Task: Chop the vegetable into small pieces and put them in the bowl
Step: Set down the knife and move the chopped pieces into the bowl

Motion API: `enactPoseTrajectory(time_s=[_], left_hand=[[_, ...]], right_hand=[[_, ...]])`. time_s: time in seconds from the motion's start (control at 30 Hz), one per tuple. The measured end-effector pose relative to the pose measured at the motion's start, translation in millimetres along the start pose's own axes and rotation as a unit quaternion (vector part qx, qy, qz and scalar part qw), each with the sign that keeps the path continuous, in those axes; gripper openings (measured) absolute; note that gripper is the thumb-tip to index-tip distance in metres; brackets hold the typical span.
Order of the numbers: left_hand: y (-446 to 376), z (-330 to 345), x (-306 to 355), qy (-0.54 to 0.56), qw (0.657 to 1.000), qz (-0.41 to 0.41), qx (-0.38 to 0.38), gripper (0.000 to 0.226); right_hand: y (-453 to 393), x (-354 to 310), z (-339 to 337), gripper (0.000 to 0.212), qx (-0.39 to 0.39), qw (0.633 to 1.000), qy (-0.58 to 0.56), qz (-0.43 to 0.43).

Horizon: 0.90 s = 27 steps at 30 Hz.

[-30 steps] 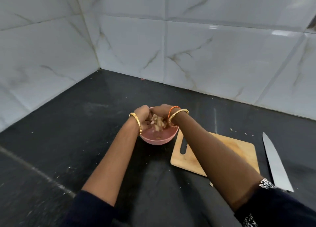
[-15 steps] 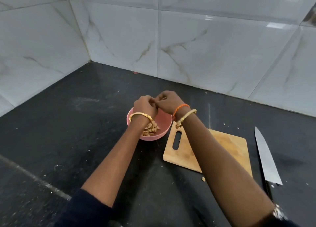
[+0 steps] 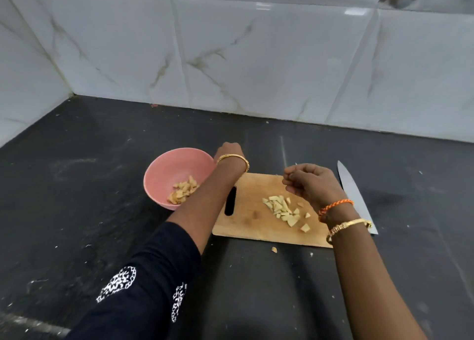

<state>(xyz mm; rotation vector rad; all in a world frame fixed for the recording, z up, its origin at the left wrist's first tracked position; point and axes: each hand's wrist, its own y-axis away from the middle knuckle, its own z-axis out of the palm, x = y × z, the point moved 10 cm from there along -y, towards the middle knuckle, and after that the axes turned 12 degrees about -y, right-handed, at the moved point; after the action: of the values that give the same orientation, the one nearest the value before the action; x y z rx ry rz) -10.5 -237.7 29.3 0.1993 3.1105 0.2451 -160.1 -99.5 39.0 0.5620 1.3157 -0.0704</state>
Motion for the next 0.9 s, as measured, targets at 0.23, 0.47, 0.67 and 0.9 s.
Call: enactPoseTrajectory(time_s=[0.23,0.47,0.67,0.9], left_hand=[[-2.6,-0.6,-0.6,0.023,0.999,-0.028,-0.01,0.024],[31.2,-9.1,31.0,0.188,0.981,0.05,-0.023,0.014],[79.1,47.3,40.8,0.151,0.984,0.075,-0.062,0.02],[91.5,52.3,56.3,0.176,0.97,0.139,-0.089,0.042]], right_hand=[[7.2,20.5,-57.0,0.012,0.107,0.976,0.184,-0.055],[26.7,51.4,-67.0,0.042,0.09,0.899,0.428,0.032],[20.0,57.8,-50.6,0.033,0.09,0.902,0.422,0.015],[-0.3,45.4,-26.8,0.032,0.028,0.922,0.385,-0.037]])
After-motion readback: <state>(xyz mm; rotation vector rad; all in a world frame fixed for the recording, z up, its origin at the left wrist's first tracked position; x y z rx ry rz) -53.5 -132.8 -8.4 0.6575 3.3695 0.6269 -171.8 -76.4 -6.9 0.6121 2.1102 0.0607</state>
